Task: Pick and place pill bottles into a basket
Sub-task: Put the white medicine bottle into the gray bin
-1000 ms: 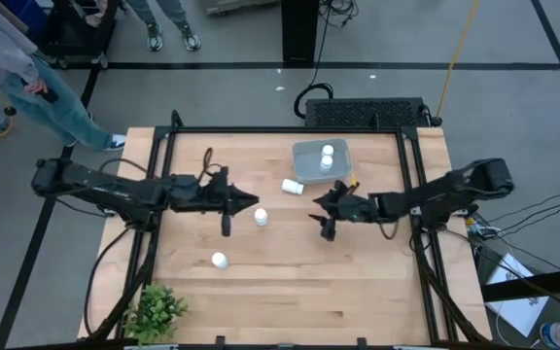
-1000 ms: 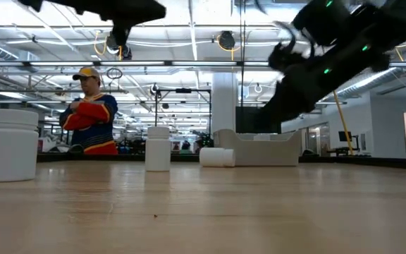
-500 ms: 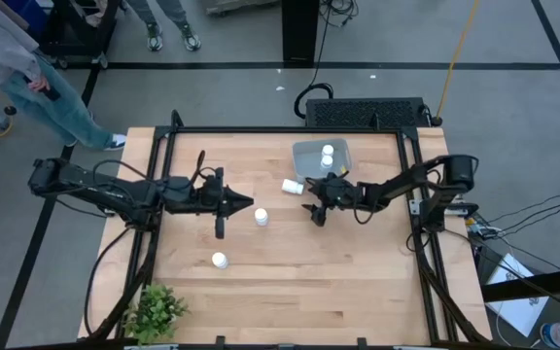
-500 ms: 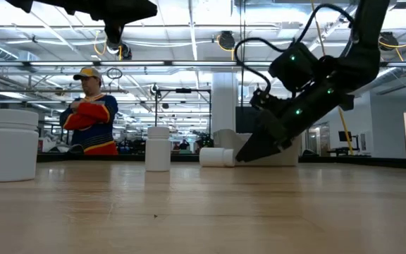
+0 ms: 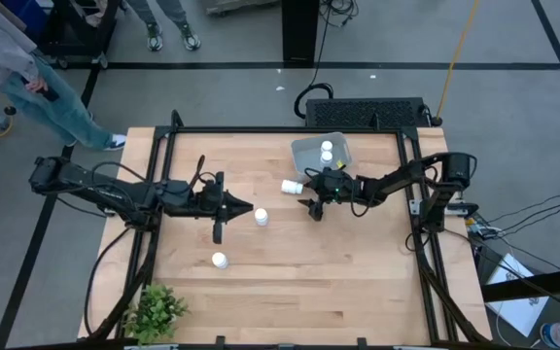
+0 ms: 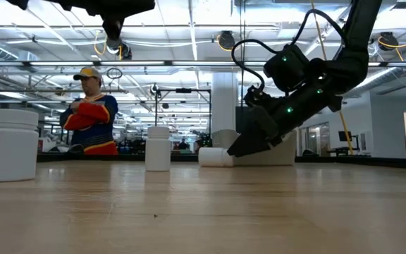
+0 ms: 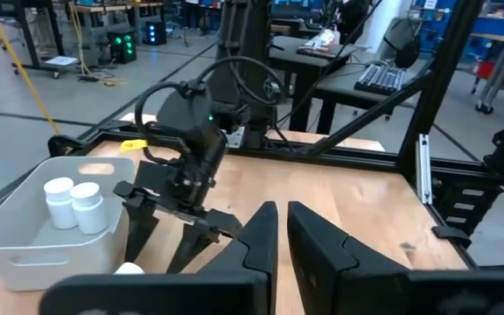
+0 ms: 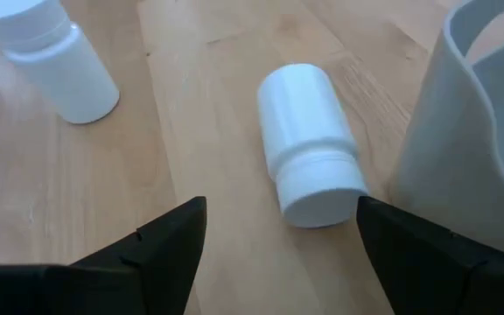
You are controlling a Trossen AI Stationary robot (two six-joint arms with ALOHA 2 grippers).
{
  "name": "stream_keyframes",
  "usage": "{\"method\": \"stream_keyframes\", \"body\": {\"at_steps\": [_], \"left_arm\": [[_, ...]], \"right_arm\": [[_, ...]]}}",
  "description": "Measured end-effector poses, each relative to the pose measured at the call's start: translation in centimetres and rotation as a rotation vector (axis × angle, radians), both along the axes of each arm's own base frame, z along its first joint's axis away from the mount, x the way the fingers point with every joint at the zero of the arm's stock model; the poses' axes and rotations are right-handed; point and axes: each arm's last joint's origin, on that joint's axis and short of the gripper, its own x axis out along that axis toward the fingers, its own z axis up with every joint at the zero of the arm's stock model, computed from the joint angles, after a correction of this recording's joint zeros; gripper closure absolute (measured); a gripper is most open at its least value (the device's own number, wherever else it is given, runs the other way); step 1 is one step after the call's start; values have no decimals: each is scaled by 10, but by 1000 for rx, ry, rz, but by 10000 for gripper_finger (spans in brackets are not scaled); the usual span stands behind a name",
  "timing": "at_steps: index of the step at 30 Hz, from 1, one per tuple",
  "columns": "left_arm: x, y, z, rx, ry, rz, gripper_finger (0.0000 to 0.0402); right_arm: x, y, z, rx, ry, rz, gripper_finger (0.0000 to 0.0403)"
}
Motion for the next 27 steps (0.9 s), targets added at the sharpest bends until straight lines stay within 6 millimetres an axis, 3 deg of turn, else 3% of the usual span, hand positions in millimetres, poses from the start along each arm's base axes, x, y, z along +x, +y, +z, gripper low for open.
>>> {"method": "stream_keyframes", "body": {"at_steps": [13, 20, 27], "left_arm": [[-1, -5, 0, 9, -2, -24, 366], [-1, -5, 0, 9, -2, -23, 366], [-1, -5, 0, 2, -3, -21, 366]], "right_arm": [[-1, -7, 1, 11, -19, 10, 120], [3, 10, 0, 53, -21, 91, 120], [5, 21, 0, 27, -15, 27, 122]]}}
